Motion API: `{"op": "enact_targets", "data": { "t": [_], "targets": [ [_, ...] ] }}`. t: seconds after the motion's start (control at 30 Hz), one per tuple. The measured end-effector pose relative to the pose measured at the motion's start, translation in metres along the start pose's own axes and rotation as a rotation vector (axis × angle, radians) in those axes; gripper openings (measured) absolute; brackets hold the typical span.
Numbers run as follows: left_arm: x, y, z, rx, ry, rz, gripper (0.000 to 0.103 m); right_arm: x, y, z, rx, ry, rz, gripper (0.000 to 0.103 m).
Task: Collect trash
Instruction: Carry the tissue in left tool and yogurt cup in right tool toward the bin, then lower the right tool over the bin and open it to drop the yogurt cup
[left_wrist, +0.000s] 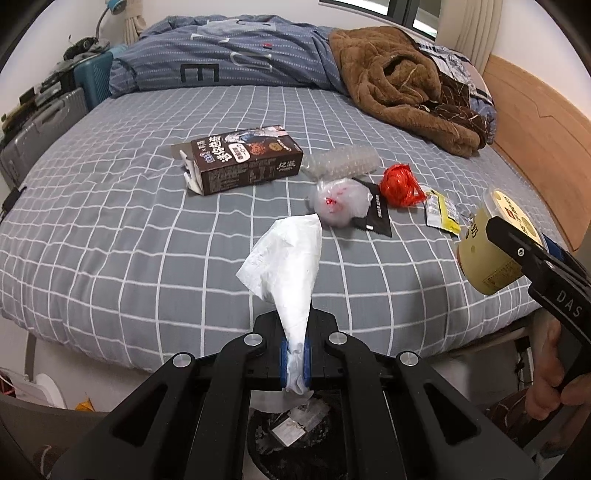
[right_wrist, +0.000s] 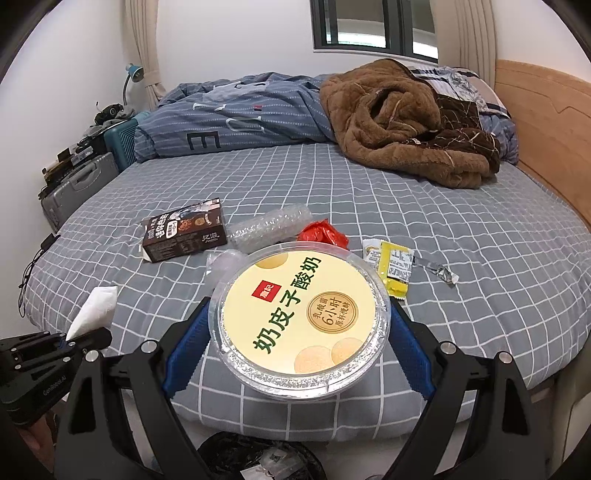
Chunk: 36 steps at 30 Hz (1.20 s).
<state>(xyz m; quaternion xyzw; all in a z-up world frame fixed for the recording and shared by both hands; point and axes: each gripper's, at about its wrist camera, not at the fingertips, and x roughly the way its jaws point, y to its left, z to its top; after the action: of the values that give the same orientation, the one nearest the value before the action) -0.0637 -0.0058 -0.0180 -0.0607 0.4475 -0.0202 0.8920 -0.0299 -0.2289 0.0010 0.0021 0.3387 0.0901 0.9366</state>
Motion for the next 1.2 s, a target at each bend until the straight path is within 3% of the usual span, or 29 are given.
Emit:
{"op": "enact_targets", "data": {
  "t": [0.6,1.2],
  "targets": [
    [-0.008,-0.009,-0.034,-0.007,0.036,-0.025,0.005,-0.024,0.003,-0.037,0.007,0.035,0.009,0.086],
    [-0.001,-0.003,-0.084,-0.025,0.078,-0.002,0.005,-0.028,0.013,-0.093,0.018,0.103,0.024,0.086]
  ]
}}
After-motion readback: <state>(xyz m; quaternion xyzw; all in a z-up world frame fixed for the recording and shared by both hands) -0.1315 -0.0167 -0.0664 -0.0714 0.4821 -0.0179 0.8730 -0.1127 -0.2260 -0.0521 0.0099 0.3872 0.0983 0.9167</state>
